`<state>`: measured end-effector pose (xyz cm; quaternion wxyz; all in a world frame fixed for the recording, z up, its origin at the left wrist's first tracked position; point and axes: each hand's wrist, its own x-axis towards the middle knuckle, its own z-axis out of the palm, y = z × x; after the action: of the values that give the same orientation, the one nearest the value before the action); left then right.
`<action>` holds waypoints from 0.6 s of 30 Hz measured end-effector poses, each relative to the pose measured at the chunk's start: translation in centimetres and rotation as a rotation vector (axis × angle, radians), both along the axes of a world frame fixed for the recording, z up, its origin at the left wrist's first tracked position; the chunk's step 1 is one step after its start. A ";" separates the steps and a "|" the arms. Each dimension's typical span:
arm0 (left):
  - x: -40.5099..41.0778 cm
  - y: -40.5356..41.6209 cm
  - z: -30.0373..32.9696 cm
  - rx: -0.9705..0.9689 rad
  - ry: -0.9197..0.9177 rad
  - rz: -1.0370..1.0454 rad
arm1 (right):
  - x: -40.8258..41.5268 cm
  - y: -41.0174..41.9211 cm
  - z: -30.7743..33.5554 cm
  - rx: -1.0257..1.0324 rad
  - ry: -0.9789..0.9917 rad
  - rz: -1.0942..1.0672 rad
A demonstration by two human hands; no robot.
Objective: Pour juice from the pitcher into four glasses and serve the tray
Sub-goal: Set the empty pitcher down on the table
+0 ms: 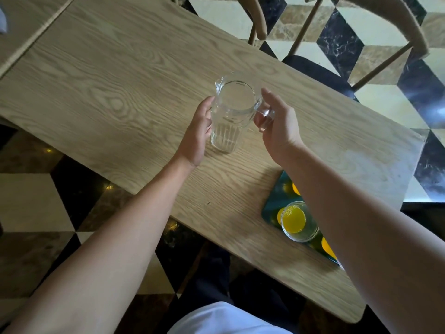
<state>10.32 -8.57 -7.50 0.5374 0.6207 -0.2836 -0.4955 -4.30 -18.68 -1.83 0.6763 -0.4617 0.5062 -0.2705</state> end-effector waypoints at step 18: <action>0.0 0.8 1.7 -0.046 -0.206 -0.019 | -1.5 0.7 0.7 -0.099 0.067 -0.029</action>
<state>10.34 -7.76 -5.84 0.5147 0.6531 -0.3546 -0.4275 -5.82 -18.00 -1.15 0.6314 -0.4960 0.5210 -0.2895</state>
